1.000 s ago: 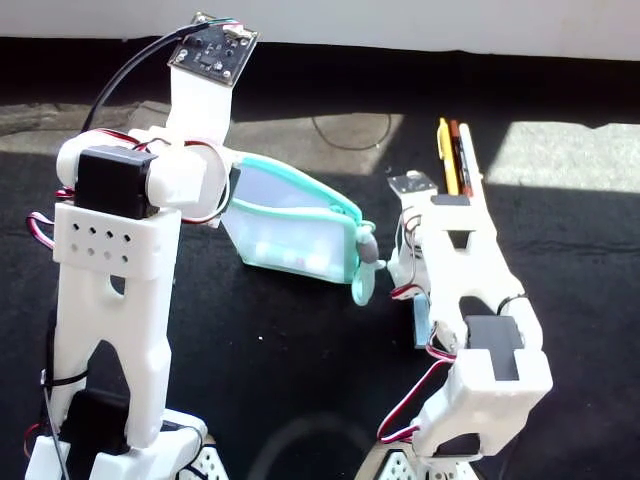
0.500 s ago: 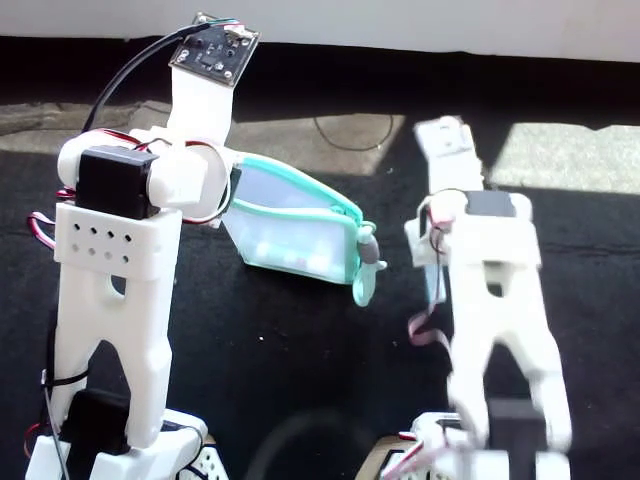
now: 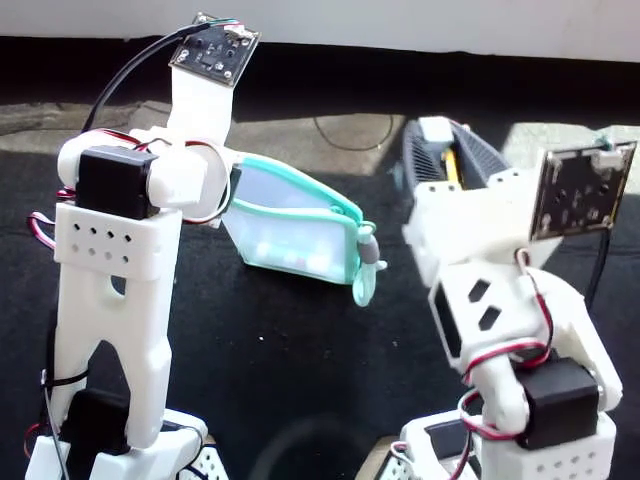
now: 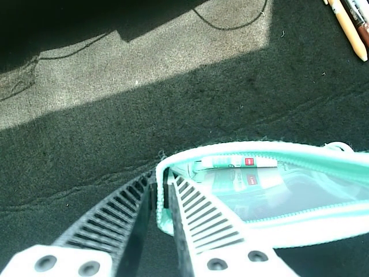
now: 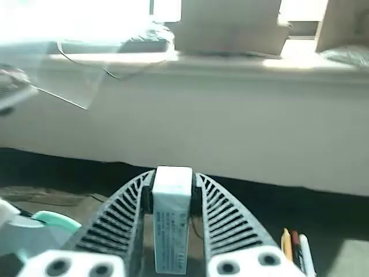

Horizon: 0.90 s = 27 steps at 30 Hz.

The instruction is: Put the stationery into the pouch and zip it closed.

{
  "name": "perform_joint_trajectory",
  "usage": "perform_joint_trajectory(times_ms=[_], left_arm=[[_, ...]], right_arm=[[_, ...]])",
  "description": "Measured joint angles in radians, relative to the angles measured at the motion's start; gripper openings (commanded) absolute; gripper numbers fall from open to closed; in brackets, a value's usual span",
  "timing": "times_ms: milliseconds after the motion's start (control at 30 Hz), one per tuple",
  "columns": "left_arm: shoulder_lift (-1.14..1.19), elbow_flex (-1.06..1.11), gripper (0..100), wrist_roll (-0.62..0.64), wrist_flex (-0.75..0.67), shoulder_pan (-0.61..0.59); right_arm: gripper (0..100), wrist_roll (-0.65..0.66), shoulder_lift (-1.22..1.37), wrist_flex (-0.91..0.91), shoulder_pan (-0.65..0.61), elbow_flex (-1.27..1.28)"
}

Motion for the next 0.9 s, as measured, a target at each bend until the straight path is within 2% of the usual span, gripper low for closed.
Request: perform_joint_trajectory(times_ms=[200, 567, 900], left_arm=[[0.0, 0.002, 1, 0.0, 0.0, 0.0], [0.0, 0.002, 1, 0.0, -0.002, 0.0], [0.0, 0.002, 1, 0.0, -0.002, 0.0]], right_arm=[[0.6, 0.0, 0.008, -0.114, -0.226, 0.029], [0.6, -0.003, 0.169, -0.195, -0.304, 0.087], [0.6, -0.003, 0.321, -0.195, -0.293, 0.152]])
